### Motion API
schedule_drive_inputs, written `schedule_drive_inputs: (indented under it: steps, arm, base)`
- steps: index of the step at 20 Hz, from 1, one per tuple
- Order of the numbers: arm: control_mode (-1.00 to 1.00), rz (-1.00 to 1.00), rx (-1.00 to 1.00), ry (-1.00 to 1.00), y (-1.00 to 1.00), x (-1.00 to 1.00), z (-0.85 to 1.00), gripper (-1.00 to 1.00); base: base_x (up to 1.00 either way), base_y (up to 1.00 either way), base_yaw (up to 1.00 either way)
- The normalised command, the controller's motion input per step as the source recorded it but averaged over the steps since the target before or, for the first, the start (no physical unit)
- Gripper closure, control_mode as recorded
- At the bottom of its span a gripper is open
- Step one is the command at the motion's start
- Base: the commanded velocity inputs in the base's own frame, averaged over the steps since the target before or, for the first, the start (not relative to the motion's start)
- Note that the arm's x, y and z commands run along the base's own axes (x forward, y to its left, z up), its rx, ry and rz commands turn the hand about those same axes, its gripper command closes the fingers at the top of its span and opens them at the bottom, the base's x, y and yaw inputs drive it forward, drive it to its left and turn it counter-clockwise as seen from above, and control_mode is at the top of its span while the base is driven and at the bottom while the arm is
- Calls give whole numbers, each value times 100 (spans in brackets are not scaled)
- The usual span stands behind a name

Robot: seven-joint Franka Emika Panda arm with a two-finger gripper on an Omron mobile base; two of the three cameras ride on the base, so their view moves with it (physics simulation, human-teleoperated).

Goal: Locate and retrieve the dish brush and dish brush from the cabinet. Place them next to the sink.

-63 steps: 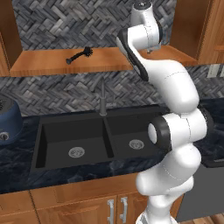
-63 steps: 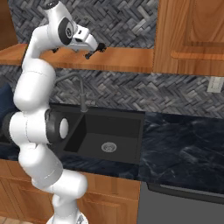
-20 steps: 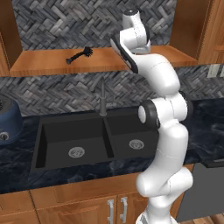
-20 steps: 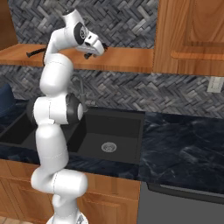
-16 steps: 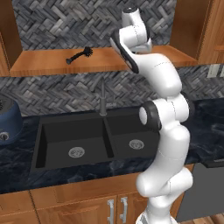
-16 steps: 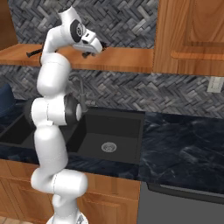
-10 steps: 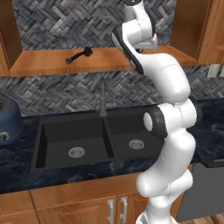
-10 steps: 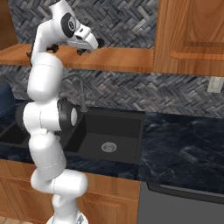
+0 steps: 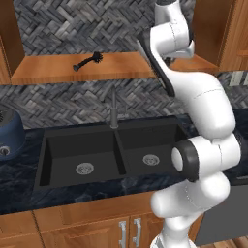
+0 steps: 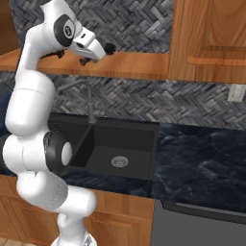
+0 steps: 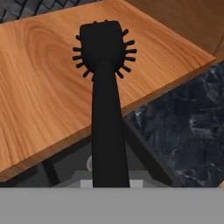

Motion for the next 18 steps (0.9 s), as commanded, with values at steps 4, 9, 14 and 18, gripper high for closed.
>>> schedule_drive_inputs:
  steps: [4, 9, 14, 18]
  arm:
    - [-100, -16, 0, -3, -19, -86, -1, 100]
    - [-100, -11, 1, 0, -74, -61, -21, 100]
    - [-100, -13, 1, 3, -69, -55, -23, 100]
    - [-100, -10, 5, 10, -84, -48, -15, 100]
  base:
    - [0, 0, 0]
    - [0, 0, 0]
    - [0, 0, 0]
    - [0, 0, 0]
